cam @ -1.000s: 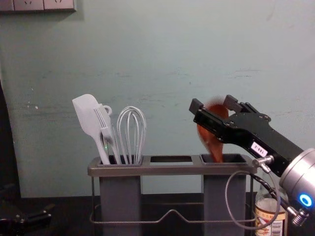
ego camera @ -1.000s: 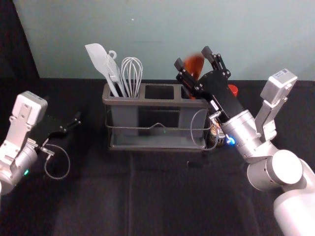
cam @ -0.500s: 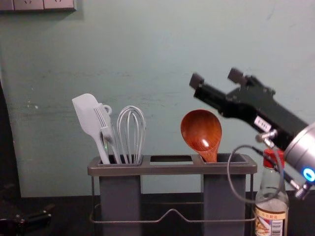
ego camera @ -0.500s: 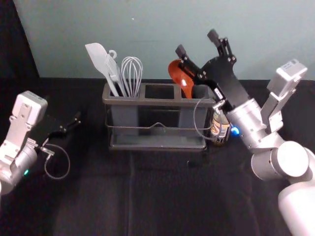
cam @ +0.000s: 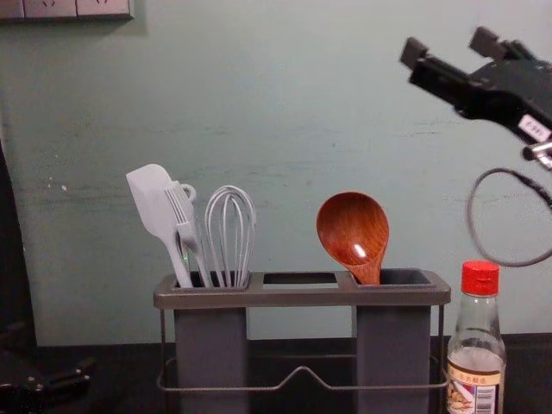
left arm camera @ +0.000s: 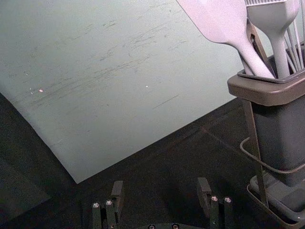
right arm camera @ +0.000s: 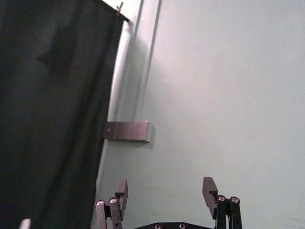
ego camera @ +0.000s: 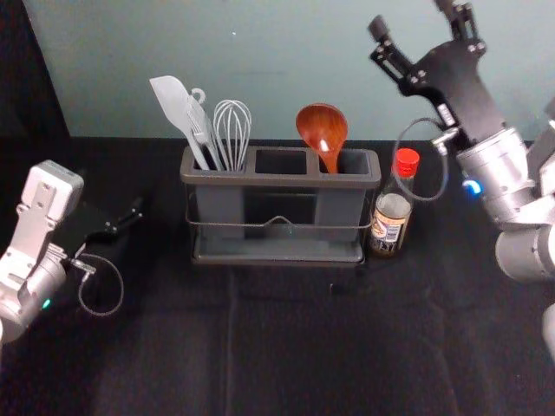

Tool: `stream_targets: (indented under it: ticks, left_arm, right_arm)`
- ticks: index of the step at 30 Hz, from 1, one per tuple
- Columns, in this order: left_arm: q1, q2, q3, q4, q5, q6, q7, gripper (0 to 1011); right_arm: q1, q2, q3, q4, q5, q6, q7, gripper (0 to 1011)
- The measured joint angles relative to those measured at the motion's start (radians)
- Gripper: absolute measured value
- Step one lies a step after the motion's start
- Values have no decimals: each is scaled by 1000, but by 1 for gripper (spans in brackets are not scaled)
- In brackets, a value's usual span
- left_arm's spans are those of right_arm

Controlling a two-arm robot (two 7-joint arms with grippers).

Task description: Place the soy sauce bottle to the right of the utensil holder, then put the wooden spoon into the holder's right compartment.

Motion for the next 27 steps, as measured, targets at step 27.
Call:
stream_targets:
  ticks: [27]
  left_arm:
    - [0,0,0,0,0,0,0,1000]
  right_arm:
    - [-130,106,146,-33,-114,140,-129,1003]
